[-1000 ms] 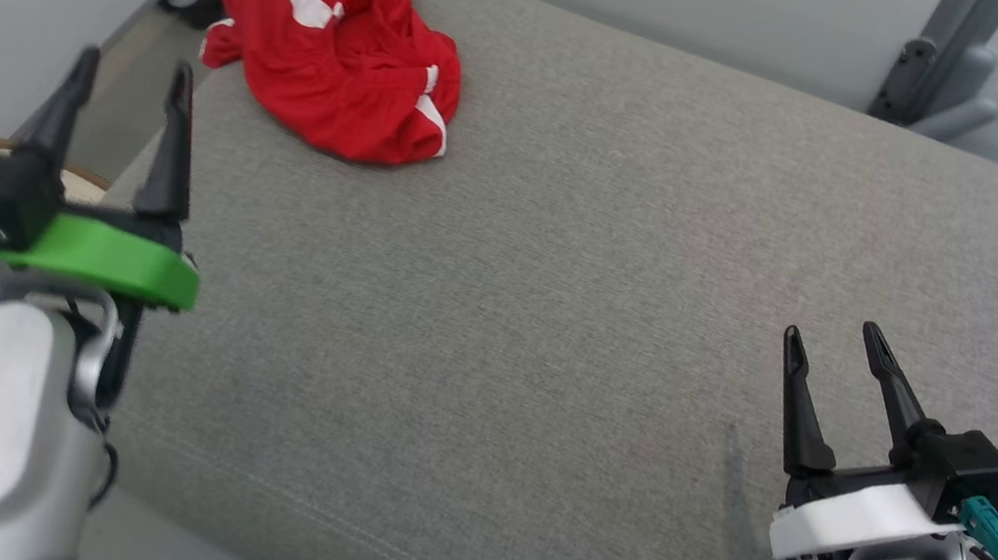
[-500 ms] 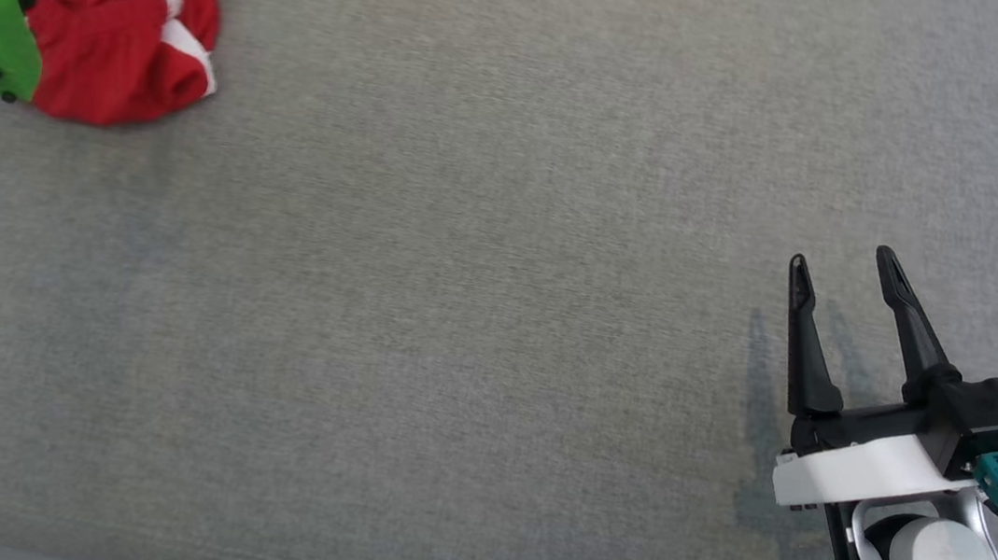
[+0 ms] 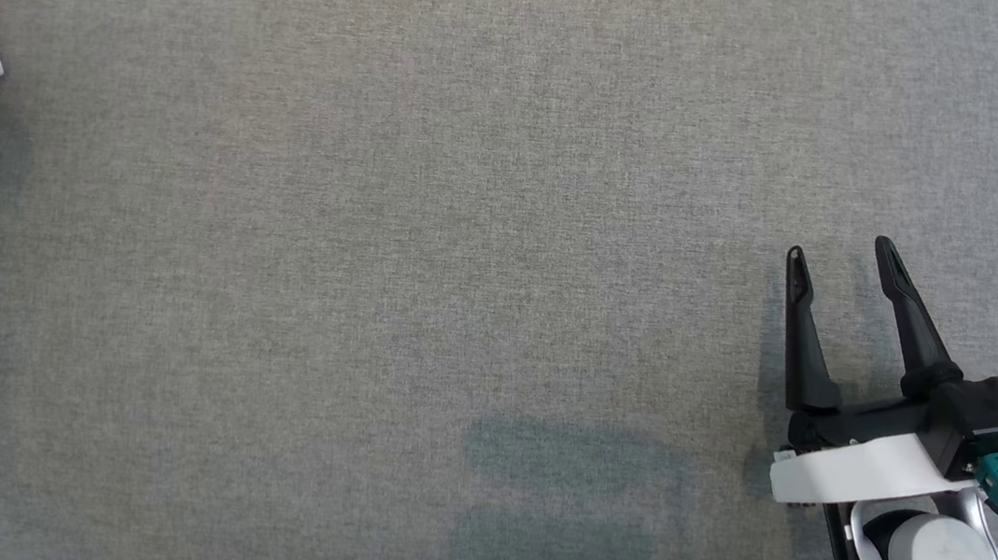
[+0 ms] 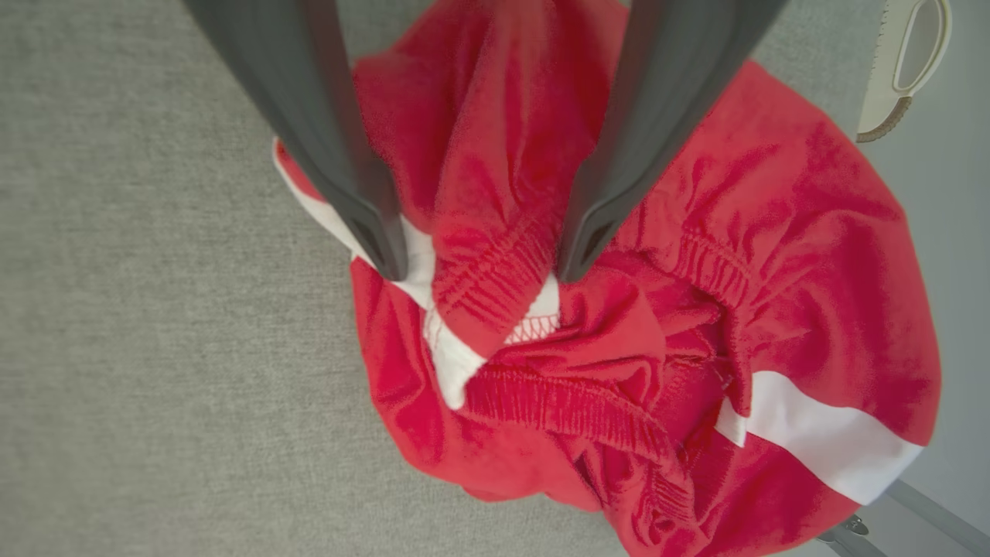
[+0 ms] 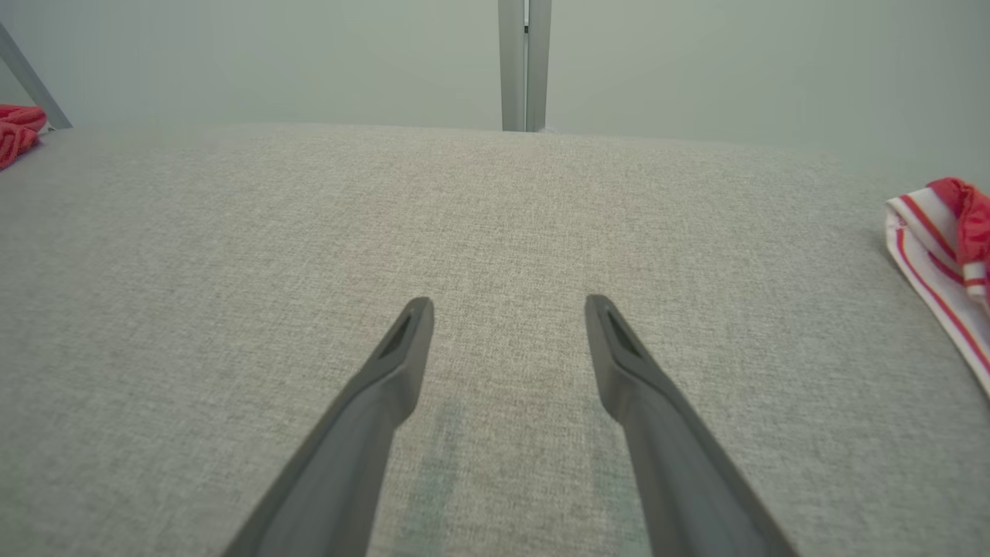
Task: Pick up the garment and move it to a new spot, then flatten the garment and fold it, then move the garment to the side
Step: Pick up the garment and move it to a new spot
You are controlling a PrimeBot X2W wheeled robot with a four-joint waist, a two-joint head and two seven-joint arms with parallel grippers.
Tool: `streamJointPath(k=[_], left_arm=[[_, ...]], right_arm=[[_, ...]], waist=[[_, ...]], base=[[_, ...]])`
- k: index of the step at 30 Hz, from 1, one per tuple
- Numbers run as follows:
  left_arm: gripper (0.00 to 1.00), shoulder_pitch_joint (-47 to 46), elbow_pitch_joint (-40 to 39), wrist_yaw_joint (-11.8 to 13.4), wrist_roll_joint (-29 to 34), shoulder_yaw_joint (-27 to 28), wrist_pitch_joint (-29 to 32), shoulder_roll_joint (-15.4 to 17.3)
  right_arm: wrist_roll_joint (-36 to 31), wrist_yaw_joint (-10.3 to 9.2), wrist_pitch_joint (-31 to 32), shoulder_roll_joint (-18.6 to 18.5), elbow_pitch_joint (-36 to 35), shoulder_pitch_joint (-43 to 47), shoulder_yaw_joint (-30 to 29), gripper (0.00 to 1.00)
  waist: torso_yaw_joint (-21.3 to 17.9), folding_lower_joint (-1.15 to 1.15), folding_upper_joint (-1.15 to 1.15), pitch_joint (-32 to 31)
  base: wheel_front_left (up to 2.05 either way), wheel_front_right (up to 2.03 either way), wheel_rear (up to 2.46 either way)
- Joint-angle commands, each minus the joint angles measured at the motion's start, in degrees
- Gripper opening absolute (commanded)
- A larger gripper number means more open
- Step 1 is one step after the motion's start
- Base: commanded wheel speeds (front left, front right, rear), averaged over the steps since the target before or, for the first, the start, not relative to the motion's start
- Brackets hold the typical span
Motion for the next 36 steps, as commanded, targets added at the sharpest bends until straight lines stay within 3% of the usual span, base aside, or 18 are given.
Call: streamJointPath(k=[1, 3, 4, 6, 22, 28, 36], left_arm=[[1.0, -1.1, 1.68, 0.84, 0.13, 0.09, -0.06, 0.17], [1.0, -1.37, 3.58, 1.26, 0.07, 0.01, -0.19, -0.23], [0.81, -1.41, 4.46, 1.33, 0.03, -0.14, -0.03, -0.52], [0.0, -1.35, 5.8, 1.26, 0.07, -0.45, -0.34, -1.12], [0.0, -4.95, 5.33, -1.14, 1.33, -3.58, -11.09, -2.74], [0.0, -6.01, 0.37, -1.52, 0.7, -7.24, -13.7, -5.71], [0.0, -6.07, -12.82, -1.54, -3.29, -15.54, -13.3, -9.38]], right_arm=[[-0.17, -0.08, 0.15, -0.06, -0.38, -0.62, -0.11, 1.0], [-0.47, -0.08, 0.2, -0.05, -0.4, -0.54, -0.25, 1.0], [-0.63, -0.08, 0.26, -0.06, -0.4, -0.57, -0.31, 1.0], [-0.71, -0.08, 0.37, -0.05, -0.48, -0.69, -0.29, 1.0], [1.39, -0.08, -1.1, -0.07, 2.93, 1.38, 0.15, 1.0], [3.06, -0.08, -1.94, -0.06, 5.37, 3.37, -0.46, 1.0], [4.71, -0.08, -2.67, -0.07, 7.11, 6.86, -2.03, 1.0]], waist=[[-0.91, -0.01, 0.0, 1.15], [-0.72, -0.01, 0.0, 1.11], [-0.62, -0.01, 0.0, 1.04], [-0.38, -0.01, 0.0, 0.78], [-0.2, -0.01, 0.0, -10.24], [-0.78, -0.01, 0.0, -17.96], [-1.76, -0.01, 0.0, -25.64]], base=[[0.0, 0.0, 0.0], [0.0, 0.0, 0.0], [0.0, 0.0, 0.0], [0.0, 0.0, 0.0], [0.0, 0.0, 0.0], [0.0, 0.0, 0.0], [0.0, 0.0, 0.0]])
